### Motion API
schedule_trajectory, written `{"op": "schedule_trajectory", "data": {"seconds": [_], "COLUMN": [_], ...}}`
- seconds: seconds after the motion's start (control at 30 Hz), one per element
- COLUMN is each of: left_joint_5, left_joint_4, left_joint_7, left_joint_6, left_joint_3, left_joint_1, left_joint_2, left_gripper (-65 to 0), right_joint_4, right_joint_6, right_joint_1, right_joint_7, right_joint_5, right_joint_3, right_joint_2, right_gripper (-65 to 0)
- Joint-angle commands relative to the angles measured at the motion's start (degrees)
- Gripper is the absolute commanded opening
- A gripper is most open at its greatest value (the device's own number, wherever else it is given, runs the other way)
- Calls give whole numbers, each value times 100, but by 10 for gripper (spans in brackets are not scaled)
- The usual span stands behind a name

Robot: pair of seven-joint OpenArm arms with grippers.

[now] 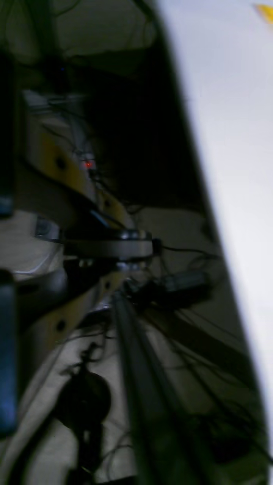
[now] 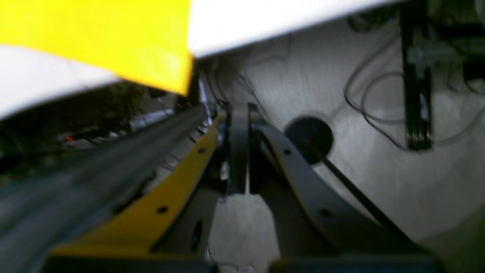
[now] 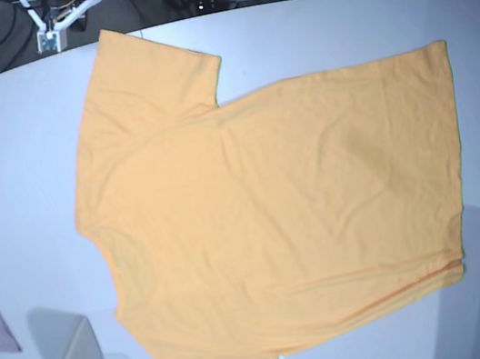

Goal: Fold the T-shirt properly
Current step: 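Lower both grippers onto the shirt's shoulder corners and grasp them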

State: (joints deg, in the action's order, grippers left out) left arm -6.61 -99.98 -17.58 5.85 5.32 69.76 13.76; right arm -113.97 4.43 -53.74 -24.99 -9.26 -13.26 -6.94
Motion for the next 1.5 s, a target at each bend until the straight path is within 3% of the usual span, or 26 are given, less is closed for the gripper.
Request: {"op": "schedule_trajectory", "data": {"seconds": [0.0, 0.17, 0.23, 0.27, 0.37, 0.43, 0.53, 0.7, 0.77, 0.9, 1.0, 1.17, 1.3, 1.47], "left_joint_5": [-38, -785, -1119, -1233, -1567, -1814, -2297, -3264, -3616, -4029, -4187, -4662, -4829, -4803], "left_joint_4": [-177, -459, -529, -529, -485, -476, -494, -274, -265, -256, -151, 78, 227, 280], "left_joint_7": [-136, -136, -136, -136, -127, -127, -127, -119, -119, -119, -101, 594, 1297, 2510], "left_joint_6": [-9, -9, -9, -9, -9, 0, 0, 26, 211, 633, 677, 712, 1187, 1600], "left_joint_3": [17, 70, 272, 378, 747, 949, 1125, 1160, 1143, 1195, 1186, 1397, 1916, 2848], "left_joint_1": [150, 97, 27, 0, -79, -88, -167, -246, -255, -334, -439, -756, -1055, -1521], "left_joint_2": [0, 26, 26, 18, 26, 26, 61, 563, 791, 861, 879, 853, 774, 378], "left_gripper": [-650, -650, -540, -487, -364, -319, -308, -304, -304, -309, -309, -306, -311, -313], "right_joint_4": [-97, -115, -106, -97, -80, -71, 43, 413, 615, 1072, 1248, 1265, 1283, 1274], "right_joint_6": [28, 28, 28, 28, 28, 1, -7, -7, -7, 28, 37, 37, 37, 37], "right_joint_1": [50, 358, 481, 534, 692, 815, 1044, 1316, 1510, 1932, 2081, 2046, 1941, 1923], "right_joint_7": [104, 104, 104, 104, 104, 104, 104, 69, -195, -960, -1197, -1294, -1391, -1408], "right_joint_5": [-160, -2015, -2578, -2797, -3527, -3729, -3738, -3738, -3729, -3729, -3721, -3712, -3712, -3712], "right_joint_3": [-15, -50, -41, -15, -41, -77, -208, -490, -727, -1228, -1290, -1175, -859, -499], "right_joint_2": [4, 188, 452, 566, 742, 848, 901, 892, 909, 901, 892, 874, 865, 865], "right_gripper": [-650, -650, -650, -597, -348, -264, -273, -309, -309, -309, -309, -309, -309, -309]}}
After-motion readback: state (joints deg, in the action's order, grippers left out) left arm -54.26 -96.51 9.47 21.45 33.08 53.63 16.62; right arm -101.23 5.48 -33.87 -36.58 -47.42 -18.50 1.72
